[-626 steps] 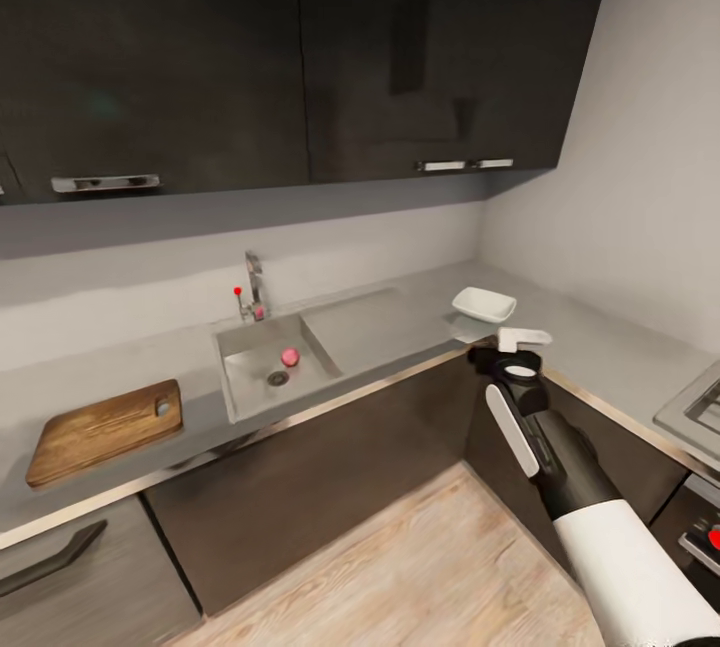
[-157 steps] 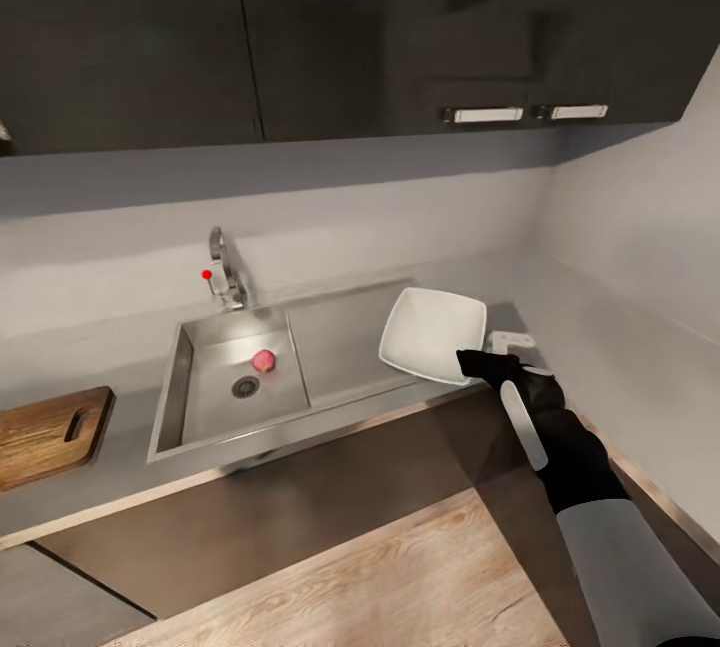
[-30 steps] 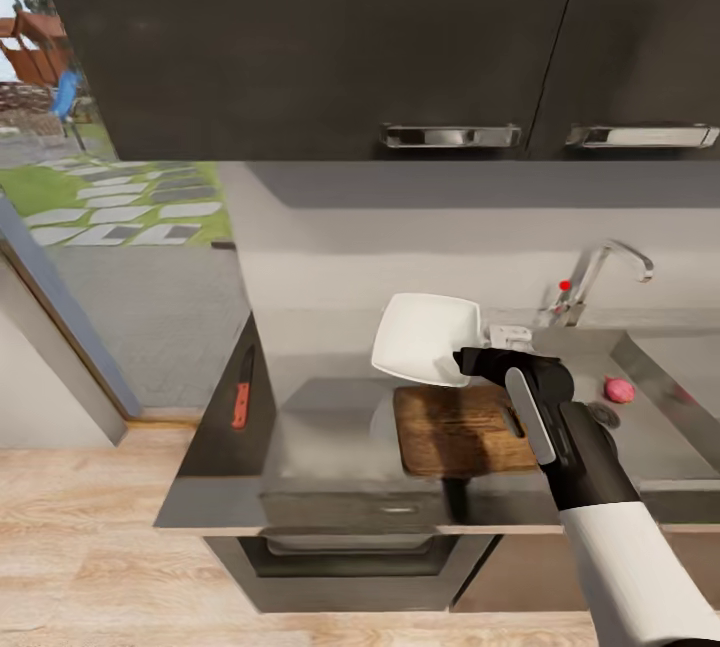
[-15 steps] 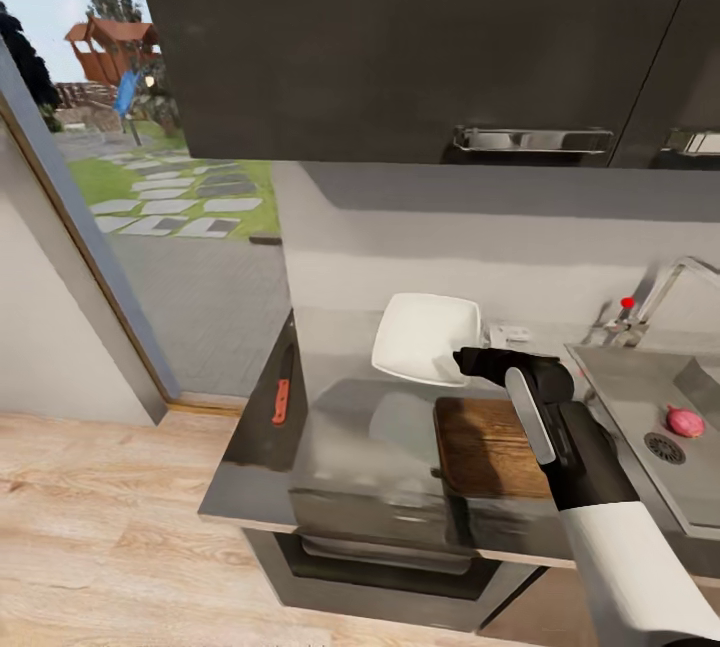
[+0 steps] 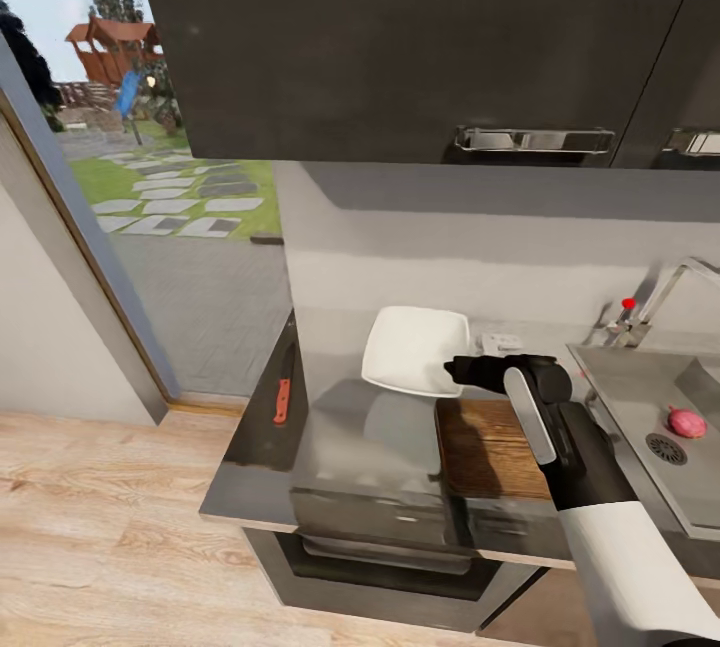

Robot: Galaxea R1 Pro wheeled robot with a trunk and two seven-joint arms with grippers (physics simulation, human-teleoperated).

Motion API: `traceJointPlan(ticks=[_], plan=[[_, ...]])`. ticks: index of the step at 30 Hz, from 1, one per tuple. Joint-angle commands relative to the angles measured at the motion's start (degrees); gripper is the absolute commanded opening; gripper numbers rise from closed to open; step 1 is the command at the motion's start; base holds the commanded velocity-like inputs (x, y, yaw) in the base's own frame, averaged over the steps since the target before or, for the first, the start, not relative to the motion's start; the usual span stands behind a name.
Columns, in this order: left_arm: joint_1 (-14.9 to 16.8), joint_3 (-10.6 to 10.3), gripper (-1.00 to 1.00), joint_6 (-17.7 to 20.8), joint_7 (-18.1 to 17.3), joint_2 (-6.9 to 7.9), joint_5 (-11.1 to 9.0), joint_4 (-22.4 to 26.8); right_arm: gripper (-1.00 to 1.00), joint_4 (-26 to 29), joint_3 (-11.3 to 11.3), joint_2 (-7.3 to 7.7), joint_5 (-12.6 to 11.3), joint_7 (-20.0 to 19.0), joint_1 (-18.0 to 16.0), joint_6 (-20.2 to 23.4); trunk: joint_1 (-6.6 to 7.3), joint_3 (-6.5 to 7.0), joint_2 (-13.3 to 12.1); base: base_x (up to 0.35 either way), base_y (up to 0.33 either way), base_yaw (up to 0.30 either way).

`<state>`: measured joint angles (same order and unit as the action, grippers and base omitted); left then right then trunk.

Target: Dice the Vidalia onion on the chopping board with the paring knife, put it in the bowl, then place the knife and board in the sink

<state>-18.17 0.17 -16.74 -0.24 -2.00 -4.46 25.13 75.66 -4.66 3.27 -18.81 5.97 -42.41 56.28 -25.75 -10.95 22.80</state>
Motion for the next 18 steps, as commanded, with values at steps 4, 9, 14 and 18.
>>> traceJointPlan(ticks=[4, 9, 14, 18], plan=[[-0.02, 0.0, 1.0, -0.05, -0.03, -0.02, -0.46, 0.11, -1.0, 0.02, -1.0, 0.07, -1.04, 0.55, -0.06, 0.2, -0.03, -0.1, 0.11, 0.0, 0.0, 0.0], [-0.02, 0.0, 1.0, -0.05, -0.03, -0.02, -0.46, 0.17, -1.0, 0.01, -2.03, 0.03, -1.27, 0.54, -0.05, 0.22, -0.03, -0.1, 0.11, 0.091, 0.065, 0.0], [-0.02, 0.0, 1.0, -0.05, -0.03, -0.02, -0.46, 0.18, -1.0, -0.2, -2.18, -0.09, -1.41, 0.53, -0.06, 0.21, -0.03, -0.1, 0.11, 0.176, 0.142, 0.0], [-0.02, 0.0, 1.0, -0.05, -0.03, -0.02, -0.46, 0.18, -1.0, -0.25, -2.22, -0.13, -1.49, 0.53, -0.05, 0.16, -0.03, -0.1, 0.11, 0.119, 0.102, 0.0]])
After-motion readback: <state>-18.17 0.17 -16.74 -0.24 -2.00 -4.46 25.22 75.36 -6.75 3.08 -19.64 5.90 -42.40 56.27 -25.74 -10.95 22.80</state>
